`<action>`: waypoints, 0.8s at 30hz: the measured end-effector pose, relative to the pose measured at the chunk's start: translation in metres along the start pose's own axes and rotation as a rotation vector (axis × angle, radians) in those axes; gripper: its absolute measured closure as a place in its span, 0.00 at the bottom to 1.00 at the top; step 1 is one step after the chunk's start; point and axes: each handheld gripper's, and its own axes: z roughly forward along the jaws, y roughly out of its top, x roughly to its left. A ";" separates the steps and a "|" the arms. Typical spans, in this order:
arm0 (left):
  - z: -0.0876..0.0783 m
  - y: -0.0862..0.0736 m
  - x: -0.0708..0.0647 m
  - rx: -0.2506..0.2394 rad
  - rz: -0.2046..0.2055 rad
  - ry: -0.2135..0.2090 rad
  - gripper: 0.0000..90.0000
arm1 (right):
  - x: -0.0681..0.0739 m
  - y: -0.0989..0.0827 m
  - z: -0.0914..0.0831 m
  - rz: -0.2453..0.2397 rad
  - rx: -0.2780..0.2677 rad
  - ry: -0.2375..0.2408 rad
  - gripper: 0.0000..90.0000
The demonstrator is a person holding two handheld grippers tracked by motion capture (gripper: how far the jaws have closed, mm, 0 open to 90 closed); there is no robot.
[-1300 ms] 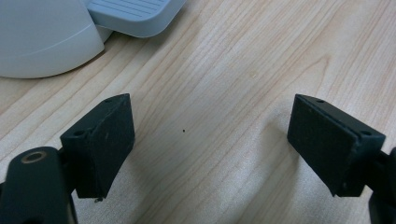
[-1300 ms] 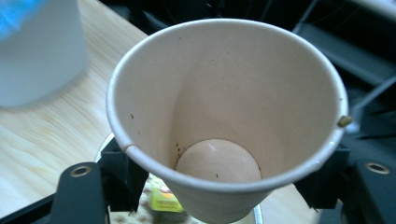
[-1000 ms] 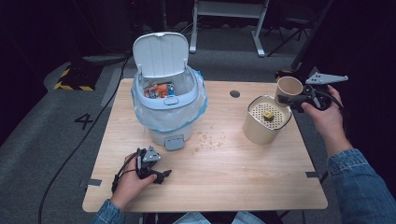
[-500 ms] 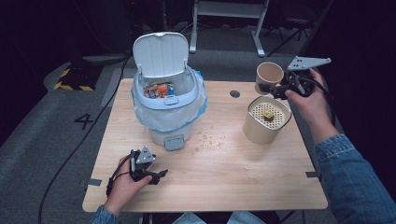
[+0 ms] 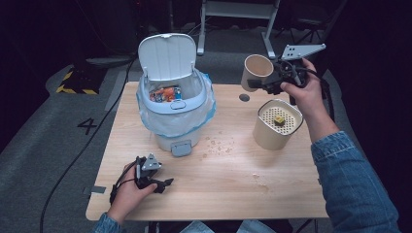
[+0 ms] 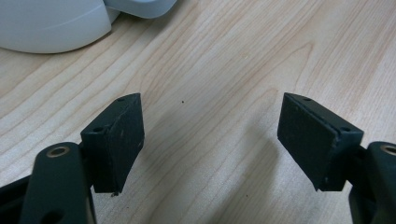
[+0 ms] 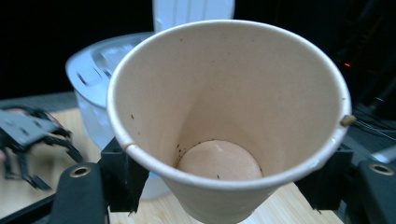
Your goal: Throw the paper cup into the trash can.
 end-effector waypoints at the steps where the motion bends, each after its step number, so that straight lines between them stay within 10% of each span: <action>1: 0.001 0.000 0.000 0.002 -0.002 -0.001 0.26 | 0.001 0.002 0.003 0.005 -0.012 0.011 0.33; 24: 0.003 -0.003 0.002 -0.019 0.015 0.007 0.25 | 0.027 0.043 0.090 0.074 -0.125 0.093 0.32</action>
